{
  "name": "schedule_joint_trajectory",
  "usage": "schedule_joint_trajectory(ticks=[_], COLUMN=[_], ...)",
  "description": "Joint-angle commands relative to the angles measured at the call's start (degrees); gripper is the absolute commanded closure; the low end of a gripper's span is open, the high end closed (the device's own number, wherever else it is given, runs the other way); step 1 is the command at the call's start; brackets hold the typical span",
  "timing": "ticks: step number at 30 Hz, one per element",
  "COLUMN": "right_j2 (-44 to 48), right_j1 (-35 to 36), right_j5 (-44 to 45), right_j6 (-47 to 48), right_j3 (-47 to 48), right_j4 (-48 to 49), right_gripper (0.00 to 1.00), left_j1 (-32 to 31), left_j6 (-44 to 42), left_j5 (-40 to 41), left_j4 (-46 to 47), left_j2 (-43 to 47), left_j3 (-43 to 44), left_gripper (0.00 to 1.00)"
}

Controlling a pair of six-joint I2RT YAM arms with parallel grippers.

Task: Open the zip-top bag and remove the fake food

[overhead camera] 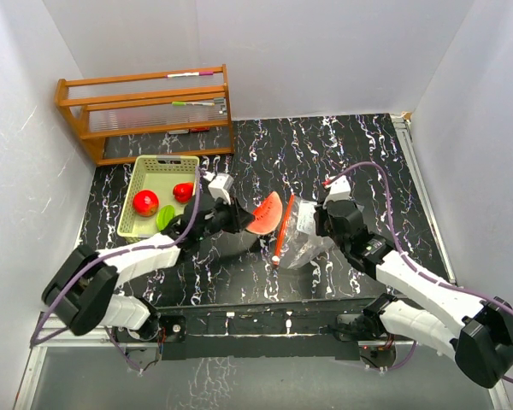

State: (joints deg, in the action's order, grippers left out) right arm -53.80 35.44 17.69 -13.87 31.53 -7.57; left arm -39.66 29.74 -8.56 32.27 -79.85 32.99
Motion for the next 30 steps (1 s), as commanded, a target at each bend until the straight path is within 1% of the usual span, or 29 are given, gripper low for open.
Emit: schedule_joint_trajectory(ticks=[1, 7, 15, 20, 27, 30], right_j2=[-0.7, -0.8, 0.6, 0.5, -0.2, -0.1], right_j1=[-1.7, -4.4, -5.9, -6.6, -7.0, -7.3], right_j5=[0.6, -1.9, -4.0, -5.4, -6.8, -7.2], right_j6=[-1.2, -1.6, -1.5, -1.1, -1.0, -0.8], right_j3=[3.4, 3.2, 1.8, 1.7, 1.0, 0.8], right_j4=[0.9, 0.9, 1.4, 1.9, 2.9, 2.9], right_gripper=[0.92, 0.92, 0.92, 0.92, 0.92, 0.92], left_j1=[2.0, 7.0, 18.6, 27.4, 36.7, 40.0], left_j6=[0.4, -0.9, -0.6, 1.1, 4.3, 5.6], left_j5=[3.6, 7.0, 11.6, 11.5, 12.4, 14.9], left_j4=[-8.3, -18.1, -26.2, -27.9, -28.3, -28.6], left_j2=[8.0, 11.4, 11.7, 12.0, 11.5, 11.4], left_j3=[3.1, 9.1, 14.4, 14.6, 13.3, 12.3], left_gripper=[0.89, 0.89, 0.89, 0.89, 0.89, 0.89])
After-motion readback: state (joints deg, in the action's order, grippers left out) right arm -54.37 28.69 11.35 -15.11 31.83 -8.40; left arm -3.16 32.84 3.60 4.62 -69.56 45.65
